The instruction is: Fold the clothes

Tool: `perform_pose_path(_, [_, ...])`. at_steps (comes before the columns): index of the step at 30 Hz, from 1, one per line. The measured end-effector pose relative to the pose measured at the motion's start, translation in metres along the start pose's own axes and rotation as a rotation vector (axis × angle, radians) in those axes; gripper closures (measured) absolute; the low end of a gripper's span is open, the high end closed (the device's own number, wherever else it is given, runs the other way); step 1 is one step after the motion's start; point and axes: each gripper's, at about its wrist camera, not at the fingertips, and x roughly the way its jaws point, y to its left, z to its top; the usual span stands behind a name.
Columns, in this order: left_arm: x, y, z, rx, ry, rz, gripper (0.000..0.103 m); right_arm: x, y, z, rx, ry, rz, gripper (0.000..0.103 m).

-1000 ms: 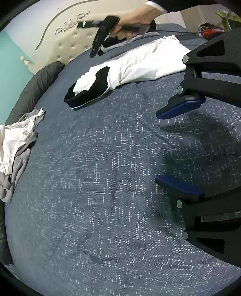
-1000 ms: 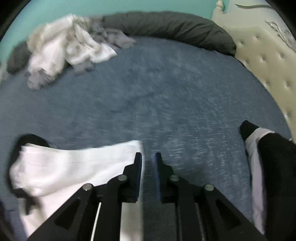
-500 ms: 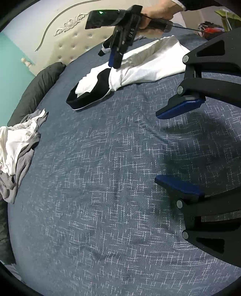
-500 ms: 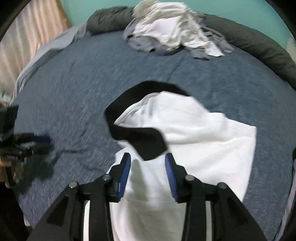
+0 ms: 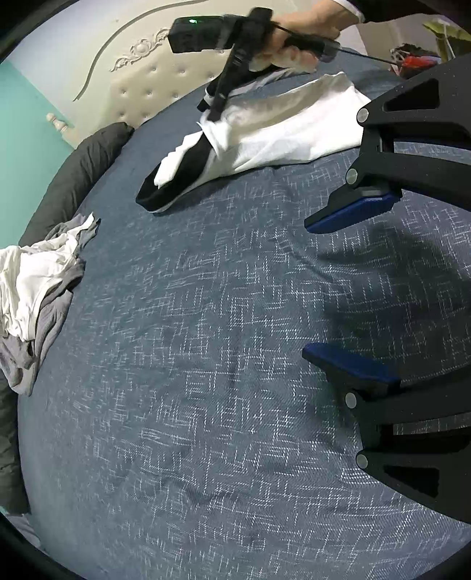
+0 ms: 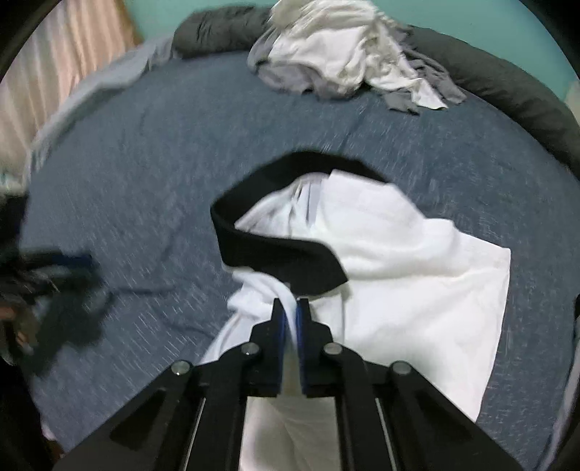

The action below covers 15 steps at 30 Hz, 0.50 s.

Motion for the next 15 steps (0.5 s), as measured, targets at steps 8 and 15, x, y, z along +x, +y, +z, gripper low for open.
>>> perform_pose_path(8, [-0.002, 0.002, 0.0, 0.0, 0.003, -0.004, 0.036, -0.019, -0.103, -0.012, 0.418, -0.086, 0.064, 0.098])
perform_pose_path(15, [0.001, 0.002, -0.001, 0.0, 0.005, -0.001, 0.036, -0.022, -0.164, -0.037, 0.638, -0.124, 0.031, 0.095])
